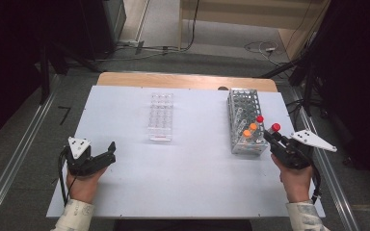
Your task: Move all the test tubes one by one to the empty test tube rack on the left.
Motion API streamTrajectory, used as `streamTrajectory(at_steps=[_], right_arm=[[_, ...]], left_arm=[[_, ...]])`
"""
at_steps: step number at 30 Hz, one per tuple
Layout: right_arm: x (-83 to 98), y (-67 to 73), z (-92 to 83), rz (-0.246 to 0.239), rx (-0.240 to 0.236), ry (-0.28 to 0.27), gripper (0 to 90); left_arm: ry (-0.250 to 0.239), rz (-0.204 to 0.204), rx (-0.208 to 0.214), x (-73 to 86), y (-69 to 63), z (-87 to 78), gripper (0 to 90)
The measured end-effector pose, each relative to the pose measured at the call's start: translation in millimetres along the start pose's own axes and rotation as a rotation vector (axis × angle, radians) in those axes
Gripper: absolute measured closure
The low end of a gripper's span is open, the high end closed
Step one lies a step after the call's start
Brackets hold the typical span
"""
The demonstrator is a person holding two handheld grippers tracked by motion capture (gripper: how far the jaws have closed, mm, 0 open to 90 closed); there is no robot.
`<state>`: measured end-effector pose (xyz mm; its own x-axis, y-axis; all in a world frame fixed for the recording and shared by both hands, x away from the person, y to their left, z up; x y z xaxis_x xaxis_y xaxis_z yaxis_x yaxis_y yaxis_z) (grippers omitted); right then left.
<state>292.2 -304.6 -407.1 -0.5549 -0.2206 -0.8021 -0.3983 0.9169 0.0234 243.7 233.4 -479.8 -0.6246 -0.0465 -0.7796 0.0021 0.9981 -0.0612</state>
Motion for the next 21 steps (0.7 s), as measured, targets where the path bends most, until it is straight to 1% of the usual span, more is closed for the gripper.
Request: streamTrajectory(at_steps=[6, 10, 15, 21], right_arm=[[7.9, 9.2, -7.9, -0.016, -0.027, 0.013, 71.7], [13.1, 17.0, -8.6, -0.026, -0.049, 0.032, 71.7], [15.2, 30.5, -6.2, -0.061, -0.082, 0.047, 71.7], [14.9, 49.2, 0.9, -0.098, -0.125, 0.061, 71.7]], left_arm=[[-0.002, 0.009, -0.004, -0.2, -1.6, -0.7, 7.3], [-0.004, 0.011, 0.007, -0.6, -5.1, -1.5, 7.3], [0.0, 0.017, 0.038, -1.0, -11.5, -3.9, 7.3], [0.005, 0.04, 0.069, -1.5, -21.3, -6.4, 7.4]])
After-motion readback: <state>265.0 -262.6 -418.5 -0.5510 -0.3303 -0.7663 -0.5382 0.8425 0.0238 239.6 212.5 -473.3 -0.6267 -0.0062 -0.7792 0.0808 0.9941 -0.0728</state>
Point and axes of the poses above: each handheld gripper's, and its own axes: z roughly forward along the jaws, x roughly out of its underside, y roughly to its left, the point moved 1 cm from there along z, roughly forward along the jaws, and after that the axes turned 12 degrees about y, right-handed, at the moved point
